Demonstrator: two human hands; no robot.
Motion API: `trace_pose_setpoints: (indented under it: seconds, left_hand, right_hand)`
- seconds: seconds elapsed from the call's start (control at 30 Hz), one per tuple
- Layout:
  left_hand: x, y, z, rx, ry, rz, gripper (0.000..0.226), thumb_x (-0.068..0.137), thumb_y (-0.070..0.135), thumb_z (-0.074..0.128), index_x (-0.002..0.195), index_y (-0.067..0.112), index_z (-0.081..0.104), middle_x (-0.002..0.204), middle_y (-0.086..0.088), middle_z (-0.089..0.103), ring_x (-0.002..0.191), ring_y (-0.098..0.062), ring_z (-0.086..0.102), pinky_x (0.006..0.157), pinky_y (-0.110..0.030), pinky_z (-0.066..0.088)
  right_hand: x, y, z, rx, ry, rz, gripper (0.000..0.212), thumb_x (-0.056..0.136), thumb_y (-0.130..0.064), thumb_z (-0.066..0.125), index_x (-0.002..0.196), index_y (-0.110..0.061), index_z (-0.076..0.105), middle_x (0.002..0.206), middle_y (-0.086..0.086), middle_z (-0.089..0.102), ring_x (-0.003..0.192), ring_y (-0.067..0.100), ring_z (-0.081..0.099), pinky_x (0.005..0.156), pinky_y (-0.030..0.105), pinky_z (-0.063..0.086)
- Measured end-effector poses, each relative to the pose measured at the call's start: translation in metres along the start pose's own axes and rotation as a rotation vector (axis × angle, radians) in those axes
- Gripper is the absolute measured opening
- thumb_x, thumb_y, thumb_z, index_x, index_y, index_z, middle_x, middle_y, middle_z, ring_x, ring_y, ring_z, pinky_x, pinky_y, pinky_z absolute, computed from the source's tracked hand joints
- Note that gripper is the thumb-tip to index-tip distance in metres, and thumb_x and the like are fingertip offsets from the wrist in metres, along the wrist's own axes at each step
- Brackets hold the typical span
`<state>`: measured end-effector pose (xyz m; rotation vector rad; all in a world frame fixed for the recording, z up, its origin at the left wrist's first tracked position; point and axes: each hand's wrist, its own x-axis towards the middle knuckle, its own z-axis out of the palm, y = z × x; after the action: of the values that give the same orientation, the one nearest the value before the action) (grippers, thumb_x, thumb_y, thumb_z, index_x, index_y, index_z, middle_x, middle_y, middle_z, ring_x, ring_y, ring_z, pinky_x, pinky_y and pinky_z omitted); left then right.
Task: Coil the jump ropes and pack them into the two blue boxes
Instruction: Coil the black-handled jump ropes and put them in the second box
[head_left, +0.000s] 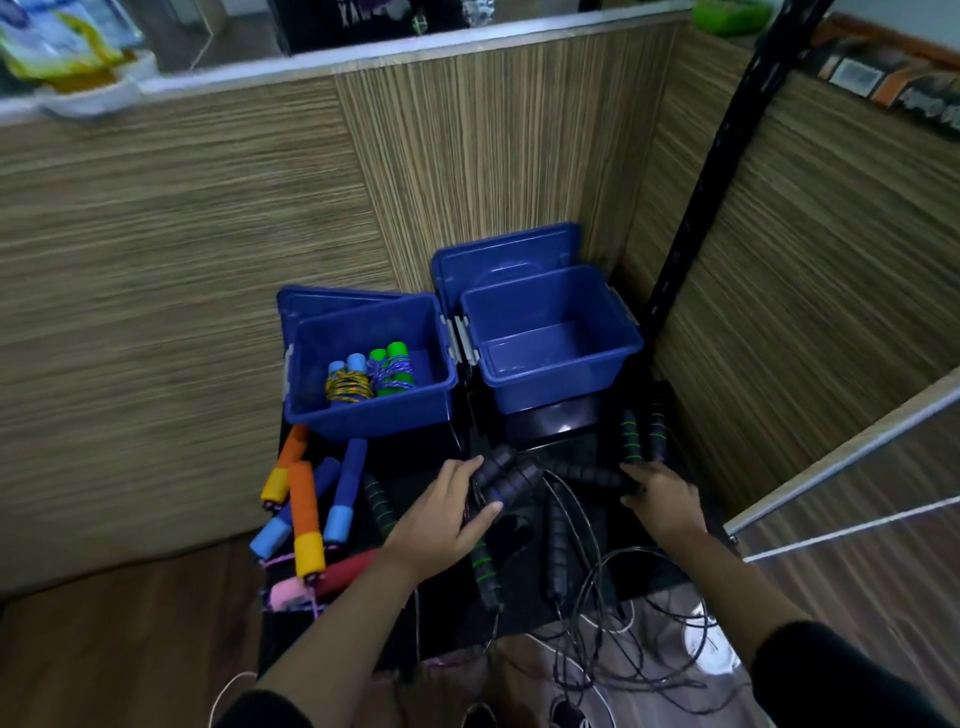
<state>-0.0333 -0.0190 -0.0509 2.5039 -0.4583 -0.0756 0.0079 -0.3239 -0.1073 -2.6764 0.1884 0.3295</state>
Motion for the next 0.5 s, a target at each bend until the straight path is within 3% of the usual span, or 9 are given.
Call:
trace_pose_setpoints:
  seconds: [0.1, 0.17, 0.23, 0.37, 0.5]
  left_hand:
    - [0.002, 0.003, 0.001, -0.019, 0.016, -0.018, 0.076, 0.091, 0.065, 0.03, 0.145, 0.012, 0.031, 0.132, 0.002, 0.039, 0.123, -0.014, 0.046, 0.1, -0.022, 0.036]
    - [0.004, 0.005, 0.002, -0.028, 0.03, -0.012, 0.077, 0.09, 0.067, 0.029, 0.144, 0.012, 0.032, 0.13, 0.003, 0.04, 0.122, -0.013, 0.046, 0.1, -0.024, 0.038]
    - [0.006, 0.008, 0.003, -0.027, 0.027, -0.01, 0.077, 0.09, 0.067, 0.029, 0.144, 0.012, 0.032, 0.13, 0.004, 0.039, 0.121, -0.012, 0.047, 0.098, -0.02, 0.037]
    - [0.01, 0.013, 0.008, -0.014, 0.021, 0.006, 0.081, 0.088, 0.07, 0.025, 0.143, 0.01, 0.033, 0.129, 0.0, 0.041, 0.121, -0.015, 0.047, 0.098, -0.016, 0.031]
    - [0.012, 0.019, 0.011, -0.025, 0.013, -0.009, 0.08, 0.087, 0.068, 0.027, 0.144, 0.012, 0.031, 0.13, 0.001, 0.04, 0.121, -0.015, 0.048, 0.098, -0.02, 0.035]
  right_hand:
    - [-0.006, 0.005, 0.001, -0.044, 0.107, -0.089, 0.056, 0.079, -0.011, 0.068, 0.133, -0.019, 0.053, 0.135, 0.007, 0.051, 0.124, 0.029, 0.048, 0.103, 0.043, 0.037]
    - [-0.013, 0.01, 0.003, -0.022, 0.251, -0.264, 0.058, 0.064, 0.005, 0.072, 0.12, -0.007, 0.063, 0.12, 0.016, 0.06, 0.107, 0.038, 0.059, 0.091, 0.05, 0.048]
    - [-0.027, 0.012, 0.004, 0.005, 0.288, -0.405, 0.05, 0.059, 0.008, 0.07, 0.108, -0.006, 0.068, 0.107, 0.014, 0.064, 0.093, 0.035, 0.063, 0.079, 0.045, 0.054]
    - [-0.057, 0.009, 0.012, 0.096, 0.096, -0.512, 0.029, 0.075, -0.015, 0.056, 0.103, -0.015, 0.065, 0.102, 0.0, 0.057, 0.09, 0.018, 0.058, 0.077, 0.025, 0.047]
    - [-0.074, 0.009, 0.019, 0.1, -0.265, -0.415, 0.05, 0.077, -0.023, 0.062, 0.126, -0.018, 0.051, 0.112, -0.001, 0.053, 0.098, 0.007, 0.05, 0.083, 0.012, 0.037]
